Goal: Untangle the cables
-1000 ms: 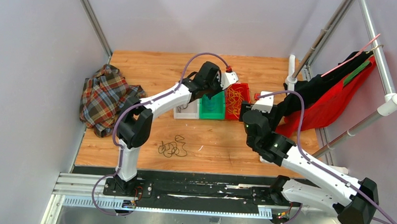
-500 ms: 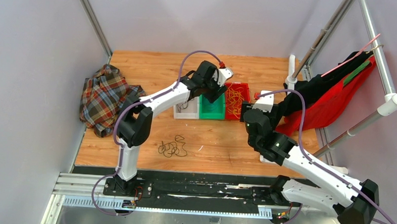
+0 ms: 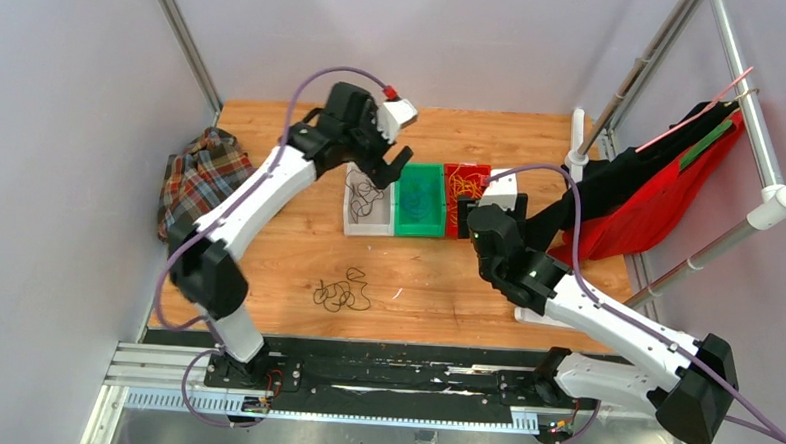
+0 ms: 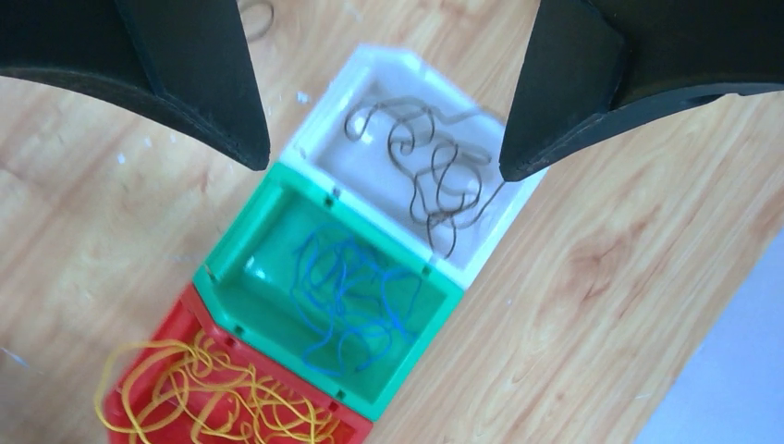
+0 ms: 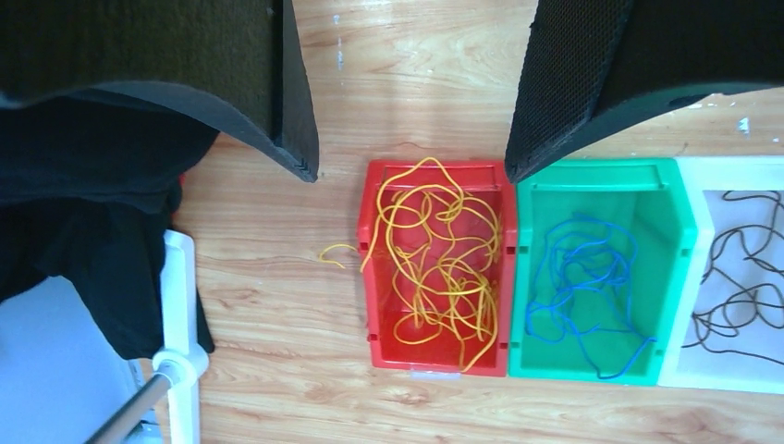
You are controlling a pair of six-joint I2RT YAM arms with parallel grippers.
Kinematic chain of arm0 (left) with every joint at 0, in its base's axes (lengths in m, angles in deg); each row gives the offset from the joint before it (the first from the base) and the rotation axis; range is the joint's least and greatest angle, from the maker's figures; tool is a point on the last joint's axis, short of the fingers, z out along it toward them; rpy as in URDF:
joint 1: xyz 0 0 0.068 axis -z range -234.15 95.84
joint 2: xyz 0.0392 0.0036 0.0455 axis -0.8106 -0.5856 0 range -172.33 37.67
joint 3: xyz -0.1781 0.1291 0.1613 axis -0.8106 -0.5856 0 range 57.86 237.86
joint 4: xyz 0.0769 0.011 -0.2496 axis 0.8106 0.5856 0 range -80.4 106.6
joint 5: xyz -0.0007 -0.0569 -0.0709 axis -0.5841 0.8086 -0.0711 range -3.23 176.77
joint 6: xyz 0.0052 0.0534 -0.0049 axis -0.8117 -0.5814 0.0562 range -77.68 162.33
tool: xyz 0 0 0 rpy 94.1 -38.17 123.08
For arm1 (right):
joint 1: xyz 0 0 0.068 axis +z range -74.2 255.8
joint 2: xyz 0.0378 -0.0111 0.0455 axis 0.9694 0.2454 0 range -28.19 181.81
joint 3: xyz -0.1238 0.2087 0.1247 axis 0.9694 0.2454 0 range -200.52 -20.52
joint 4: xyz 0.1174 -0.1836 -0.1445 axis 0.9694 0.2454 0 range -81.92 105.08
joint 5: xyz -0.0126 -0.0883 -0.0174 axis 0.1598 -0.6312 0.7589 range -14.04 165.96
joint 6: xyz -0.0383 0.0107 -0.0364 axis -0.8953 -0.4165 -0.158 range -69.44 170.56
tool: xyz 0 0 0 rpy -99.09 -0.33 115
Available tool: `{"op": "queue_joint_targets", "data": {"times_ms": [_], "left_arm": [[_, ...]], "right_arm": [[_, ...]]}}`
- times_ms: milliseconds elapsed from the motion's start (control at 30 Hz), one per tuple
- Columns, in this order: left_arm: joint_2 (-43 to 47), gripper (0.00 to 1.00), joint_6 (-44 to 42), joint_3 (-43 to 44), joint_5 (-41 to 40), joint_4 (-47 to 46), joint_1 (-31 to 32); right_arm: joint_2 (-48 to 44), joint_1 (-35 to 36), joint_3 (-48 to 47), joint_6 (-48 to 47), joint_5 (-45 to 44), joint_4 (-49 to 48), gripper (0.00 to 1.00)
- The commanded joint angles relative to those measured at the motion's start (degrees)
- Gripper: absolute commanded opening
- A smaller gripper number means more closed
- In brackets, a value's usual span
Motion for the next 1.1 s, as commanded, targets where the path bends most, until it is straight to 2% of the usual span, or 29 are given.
{"op": "queue_joint_targets", "data": {"times_ms": [0, 133, 267, 367, 500, 633, 800, 1000, 1067], "left_arm": [[13.03, 1.00, -5.55, -6.29, 7.80, 10.48, -3.11], [25.13, 0.99, -13.43, -19.39, 8.26, 14.86, -4.35], [36.92, 0.99, -23.06, -32.74, 7.45, 16.11, -4.45], [39.26, 1.00, -26.47, -38.72, 9.03, 17.61, -4.68], [36.79, 0.92, -27.65, -44.84, 7.46, 16.92, -4.69], [31.61, 0.84, -27.42, -49.04, 5.23, 11.95, -4.70], [25.79, 0.79, -27.20, -52.99, 3.73, 2.60, -4.68], [19.34, 0.67, -24.91, -54.39, 0.19, -5.28, -4.70], [18.96, 0.58, -25.62, -54.73, -0.93, -6.24, -4.68]], "right_arm": [[0.45, -0.25, -2.14, -2.78, 4.68, -4.82, 0.73], [2.01, 1.10, -2.86, -2.25, 8.11, -5.09, 0.73], [3.23, 4.19, -3.32, -2.25, 15.41, -2.97, 0.73], [5.49, 8.77, -2.13, -1.53, 18.87, -3.46, 0.72], [9.82, 14.41, -2.81, 0.38, 15.48, -1.16, 0.72], [10.32, 16.38, -1.22, 3.63, 14.69, -0.21, 0.71], [5.33, 17.07, 1.96, 6.58, 16.72, -0.41, 0.58], [-1.73, 17.24, 2.37, 6.09, 16.81, 4.70, 0.54], [-3.24, 17.21, 2.77, 5.69, 16.63, 5.51, 0.51]]}}
